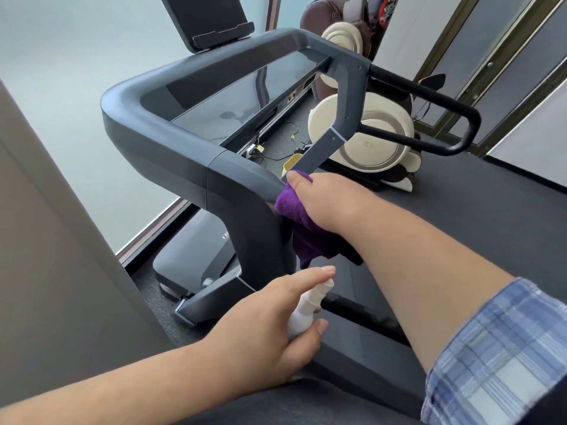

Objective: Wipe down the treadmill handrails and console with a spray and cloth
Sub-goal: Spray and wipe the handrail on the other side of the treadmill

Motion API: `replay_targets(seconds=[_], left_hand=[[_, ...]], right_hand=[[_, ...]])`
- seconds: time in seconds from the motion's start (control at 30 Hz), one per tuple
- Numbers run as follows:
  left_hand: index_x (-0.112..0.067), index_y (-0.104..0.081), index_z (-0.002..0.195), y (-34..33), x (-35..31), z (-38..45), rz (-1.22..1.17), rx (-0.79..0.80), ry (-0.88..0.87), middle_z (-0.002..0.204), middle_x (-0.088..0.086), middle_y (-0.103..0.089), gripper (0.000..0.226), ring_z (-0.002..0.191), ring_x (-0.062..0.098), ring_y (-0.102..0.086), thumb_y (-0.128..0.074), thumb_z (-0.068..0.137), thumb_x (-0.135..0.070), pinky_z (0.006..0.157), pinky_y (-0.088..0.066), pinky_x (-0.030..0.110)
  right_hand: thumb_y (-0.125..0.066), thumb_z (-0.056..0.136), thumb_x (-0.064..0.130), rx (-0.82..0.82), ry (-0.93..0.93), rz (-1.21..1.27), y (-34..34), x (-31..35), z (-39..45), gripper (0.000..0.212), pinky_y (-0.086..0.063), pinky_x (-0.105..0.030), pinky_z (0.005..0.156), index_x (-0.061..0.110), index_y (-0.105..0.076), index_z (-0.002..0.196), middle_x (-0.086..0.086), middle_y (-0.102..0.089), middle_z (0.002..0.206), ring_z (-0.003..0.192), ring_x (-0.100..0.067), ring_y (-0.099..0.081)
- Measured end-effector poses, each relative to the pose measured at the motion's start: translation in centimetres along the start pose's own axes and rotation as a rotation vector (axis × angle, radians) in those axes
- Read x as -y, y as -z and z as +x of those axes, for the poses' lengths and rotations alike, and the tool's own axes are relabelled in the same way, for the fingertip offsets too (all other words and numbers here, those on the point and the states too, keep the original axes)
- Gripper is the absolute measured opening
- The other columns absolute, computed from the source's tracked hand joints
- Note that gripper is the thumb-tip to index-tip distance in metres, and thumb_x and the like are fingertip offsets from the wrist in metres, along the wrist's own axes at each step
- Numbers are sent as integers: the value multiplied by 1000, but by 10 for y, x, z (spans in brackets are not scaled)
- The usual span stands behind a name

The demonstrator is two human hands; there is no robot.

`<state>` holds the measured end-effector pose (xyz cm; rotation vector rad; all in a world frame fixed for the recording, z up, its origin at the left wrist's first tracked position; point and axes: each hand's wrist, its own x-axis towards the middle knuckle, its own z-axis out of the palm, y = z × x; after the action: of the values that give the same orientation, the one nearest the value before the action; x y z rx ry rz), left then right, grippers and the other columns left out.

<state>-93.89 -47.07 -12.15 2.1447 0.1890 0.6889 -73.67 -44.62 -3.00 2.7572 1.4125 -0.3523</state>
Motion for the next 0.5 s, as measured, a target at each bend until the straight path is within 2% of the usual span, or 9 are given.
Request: replay_targets(seconds=[0.07, 0.1, 0.2, 0.27, 0.37, 0.43, 0.47, 0.5], left_hand=[[-52, -32, 141, 0, -5, -5, -3, 11, 0, 114, -44, -48, 62, 93, -12, -60, -61, 88, -37, 82, -46, 10], [-53, -32, 140, 1, -6, -8, -4, 13, 2, 113, -44, -49, 61, 92, -12, -60, -61, 88, -38, 82, -47, 11], [-53, -31, 140, 4, -10, -16, 5, -4, 5, 109, -41, -51, 62, 95, -8, -61, -61, 88, -38, 83, -50, 16], [-52, -32, 140, 7, -12, -23, 14, -19, 9, 110, -40, -51, 63, 96, -7, -62, -62, 88, -37, 84, -49, 15], [-54, -31, 142, 13, -12, -35, 42, -39, 31, 110, -38, -53, 64, 93, -8, -61, -62, 88, -38, 80, -45, 9], [-56, -31, 141, 16, -13, -41, 53, -52, 48, 109, -35, -55, 64, 89, -9, -61, -62, 88, -39, 78, -44, 7], [-56, -31, 141, 17, -12, -44, 56, -61, 52, 108, -34, -56, 64, 89, -8, -61, -62, 87, -40, 78, -44, 7], [-56, -31, 141, 19, -12, -46, 59, -71, 55, 106, -32, -57, 64, 89, -8, -62, -61, 87, -40, 78, -45, 8]], right_hand=[[-24, 108, 14, 38, -64, 50, 4, -1, 8, 56, -40, -48, 108, 20, -5, 160, -19, -40, 151, 133, -39, -45], [-22, 108, 11, 51, -83, 88, 6, -3, 14, 57, -37, -47, 110, 20, -1, 160, -20, -36, 155, 137, -39, -42], [-20, 107, 6, 41, -202, 213, 12, -4, 22, 58, -32, -44, 110, 19, 0, 160, -22, -30, 158, 140, -38, -38], [-22, 108, 8, 48, -214, 209, 11, -6, 25, 58, -28, -42, 112, 19, 1, 160, -20, -25, 162, 144, -36, -33], [-19, 110, 15, 62, -268, 234, 8, -10, 32, 53, -27, -43, 113, 18, -3, 161, -18, -23, 163, 145, -37, -31], [-20, 111, 22, 36, -322, 284, 5, -10, 31, 49, -36, -43, 104, 5, -20, 157, -23, -37, 154, 137, -39, -41], [-22, 111, 26, -19, -322, 323, 3, -9, 25, 49, -38, -42, 97, 2, -30, 152, -24, -45, 147, 132, -40, -46], [-24, 110, 27, -70, -316, 392, 1, -8, 21, 48, -40, -43, 94, 4, -33, 151, -25, -49, 143, 128, -41, -49]])
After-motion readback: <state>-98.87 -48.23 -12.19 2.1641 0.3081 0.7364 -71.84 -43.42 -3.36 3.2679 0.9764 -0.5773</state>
